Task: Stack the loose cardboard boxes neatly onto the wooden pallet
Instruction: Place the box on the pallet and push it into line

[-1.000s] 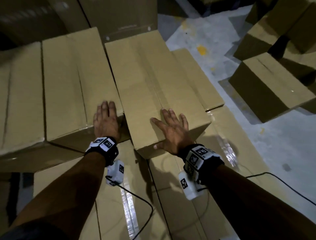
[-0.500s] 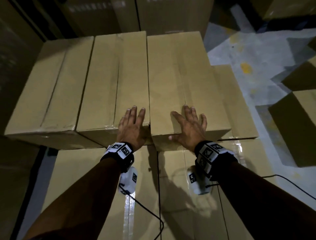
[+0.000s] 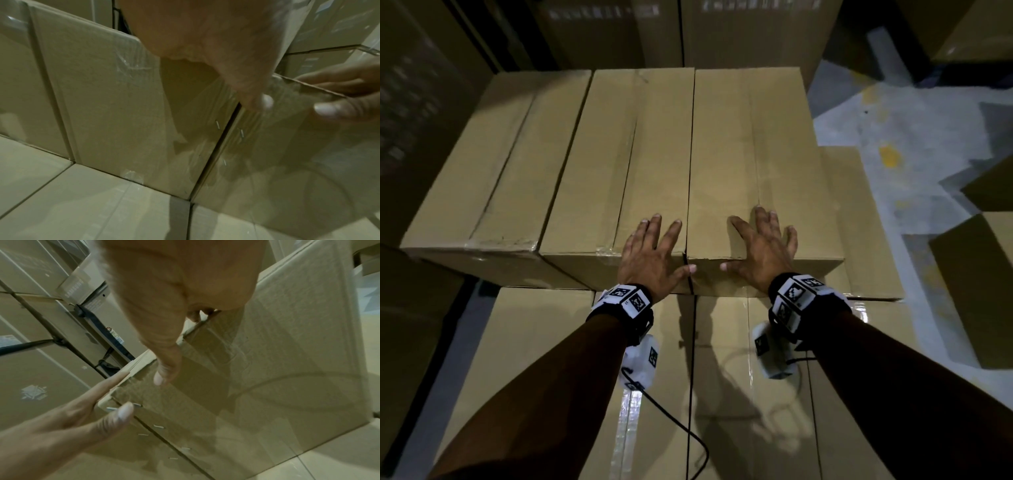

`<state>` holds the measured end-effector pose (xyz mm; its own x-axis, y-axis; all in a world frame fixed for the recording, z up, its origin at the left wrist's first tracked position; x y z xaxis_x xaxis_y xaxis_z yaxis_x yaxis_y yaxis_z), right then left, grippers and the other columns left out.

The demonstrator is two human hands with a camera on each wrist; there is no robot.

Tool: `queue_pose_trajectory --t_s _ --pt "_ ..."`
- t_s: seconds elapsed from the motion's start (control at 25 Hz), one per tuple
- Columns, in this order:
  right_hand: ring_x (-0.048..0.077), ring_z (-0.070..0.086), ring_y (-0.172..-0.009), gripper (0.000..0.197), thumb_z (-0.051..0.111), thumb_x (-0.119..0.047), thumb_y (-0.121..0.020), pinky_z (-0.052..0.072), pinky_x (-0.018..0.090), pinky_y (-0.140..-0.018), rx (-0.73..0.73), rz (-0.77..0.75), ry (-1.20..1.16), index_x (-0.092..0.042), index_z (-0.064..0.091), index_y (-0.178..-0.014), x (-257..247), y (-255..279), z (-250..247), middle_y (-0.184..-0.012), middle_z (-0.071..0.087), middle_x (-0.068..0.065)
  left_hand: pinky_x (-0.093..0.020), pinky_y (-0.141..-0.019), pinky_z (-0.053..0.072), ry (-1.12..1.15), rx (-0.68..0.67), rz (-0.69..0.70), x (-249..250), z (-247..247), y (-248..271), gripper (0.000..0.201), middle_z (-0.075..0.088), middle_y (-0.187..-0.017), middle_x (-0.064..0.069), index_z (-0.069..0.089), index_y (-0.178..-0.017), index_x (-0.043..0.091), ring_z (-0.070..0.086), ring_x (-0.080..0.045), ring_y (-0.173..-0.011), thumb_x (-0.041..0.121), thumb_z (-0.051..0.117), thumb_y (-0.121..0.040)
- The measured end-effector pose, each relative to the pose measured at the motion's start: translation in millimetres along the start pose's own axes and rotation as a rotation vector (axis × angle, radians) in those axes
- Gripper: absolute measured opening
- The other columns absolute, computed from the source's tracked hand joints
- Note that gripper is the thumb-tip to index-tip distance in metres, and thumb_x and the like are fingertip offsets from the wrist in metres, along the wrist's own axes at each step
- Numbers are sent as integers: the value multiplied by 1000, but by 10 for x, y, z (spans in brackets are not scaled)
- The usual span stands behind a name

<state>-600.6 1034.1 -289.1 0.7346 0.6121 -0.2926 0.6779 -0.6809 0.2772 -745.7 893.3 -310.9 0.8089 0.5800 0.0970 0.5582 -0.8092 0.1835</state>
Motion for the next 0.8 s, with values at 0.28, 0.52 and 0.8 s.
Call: queue_pose_trajectory --t_s 0.28,0.52,0.8 --pt "28 -9 -155 91 71 -56 -84 -5 55 -120 -10 -14 16 -42 18 -156 1 -31 29 -169 -6 5 -45 -123 7 -18 28 -21 -4 35 -3 87 -7 -166 -5 -3 -157 36 -2 -28 -153 74 36 -89" --pt "31 -18 -153 90 61 -60 -90 -9 58 -119 -82 -22 74 -41 5 -157 -3 -47 104 -167 -18 8 -44 -122 7 -29 22 -24 13 19 12 86 -8 -166 -6 -3 -157 35 -3 -28 -153 74 34 -90" --pt "31 -22 -152 90 59 -58 -92 -10 58 -118 -168 -30 103 -41 0 -158 9 -98 155 -166 -23 10 -45 -123 5 -87 -79 -104 51 8 27 86 -14 -165 -5 -12 -156 34 -7 -29 -152 69 36 -94"
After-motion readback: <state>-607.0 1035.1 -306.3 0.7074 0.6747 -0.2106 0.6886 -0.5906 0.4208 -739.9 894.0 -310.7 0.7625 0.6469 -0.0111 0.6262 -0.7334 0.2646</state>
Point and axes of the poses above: each hand's wrist, its own y-axis away from the middle knuckle, its own z-axis out of the palm, x = y × z, the point moved 8 cm from there along -y, towards the middle knuckle
